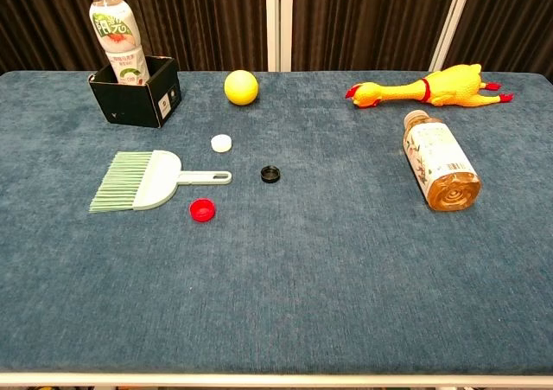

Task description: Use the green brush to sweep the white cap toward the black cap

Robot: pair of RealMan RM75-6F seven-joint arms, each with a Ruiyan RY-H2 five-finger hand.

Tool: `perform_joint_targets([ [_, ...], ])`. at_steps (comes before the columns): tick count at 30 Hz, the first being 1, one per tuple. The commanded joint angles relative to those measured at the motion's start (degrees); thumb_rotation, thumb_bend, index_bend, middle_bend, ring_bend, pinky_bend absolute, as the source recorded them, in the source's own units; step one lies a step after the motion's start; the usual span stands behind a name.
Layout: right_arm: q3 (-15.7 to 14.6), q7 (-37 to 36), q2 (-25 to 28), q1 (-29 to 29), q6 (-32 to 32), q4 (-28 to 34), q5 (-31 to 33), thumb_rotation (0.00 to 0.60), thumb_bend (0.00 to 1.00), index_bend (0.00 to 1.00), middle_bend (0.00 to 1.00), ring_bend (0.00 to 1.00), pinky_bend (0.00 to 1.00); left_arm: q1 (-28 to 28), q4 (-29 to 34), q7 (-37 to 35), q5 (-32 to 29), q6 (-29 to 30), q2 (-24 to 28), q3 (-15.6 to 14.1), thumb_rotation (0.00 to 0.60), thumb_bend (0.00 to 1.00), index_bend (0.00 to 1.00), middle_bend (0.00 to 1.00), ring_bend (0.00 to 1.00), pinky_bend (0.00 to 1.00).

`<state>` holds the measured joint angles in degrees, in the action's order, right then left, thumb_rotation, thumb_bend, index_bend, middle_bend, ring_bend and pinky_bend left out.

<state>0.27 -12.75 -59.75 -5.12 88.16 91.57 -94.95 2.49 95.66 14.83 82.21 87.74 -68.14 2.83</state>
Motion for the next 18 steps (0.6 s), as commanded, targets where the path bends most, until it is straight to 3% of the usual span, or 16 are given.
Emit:
perform_joint_targets([
  [1,0.00,0.01,0.00,0.01,0.03,0.02,-0.04,0.600,0.25,0.00,0.00,0.00,0.00,-0.01,-0.36,-0.21,0.41,0.33,-0.26,0.04,0.600,0.09,0.14,0.16,0.08,0.10],
  [10,-0.18,-0.74,-0.23,0.40,0.68,-0.51,-0.26,0.600,0.25,0.00,0.00,0.00,0.00,-0.22,-0.30,-0.77,0.87,1.75,-0.66,0.74,0.600,0.09,0.16,0.18,0.08,0.10],
  [14,0.02,-1.32,-0.06,0.63,1.40,-0.77,-0.25,0.600,0.25,0.00,0.00,0.00,0.00,1.41,-0.43,-1.36,1.86,2.26,-1.56,2.82,0.600,0.08,0.25,0.26,0.15,0.10],
  [18,0.55,-0.92,0.39,0.54,2.08,-0.78,-0.39,0.600,0.25,0.00,0.00,0.00,0.00,5.41,-0.38,-2.64,3.54,-0.97,-1.51,4.79,0.600,0.09,0.32,0.39,0.26,0.11],
])
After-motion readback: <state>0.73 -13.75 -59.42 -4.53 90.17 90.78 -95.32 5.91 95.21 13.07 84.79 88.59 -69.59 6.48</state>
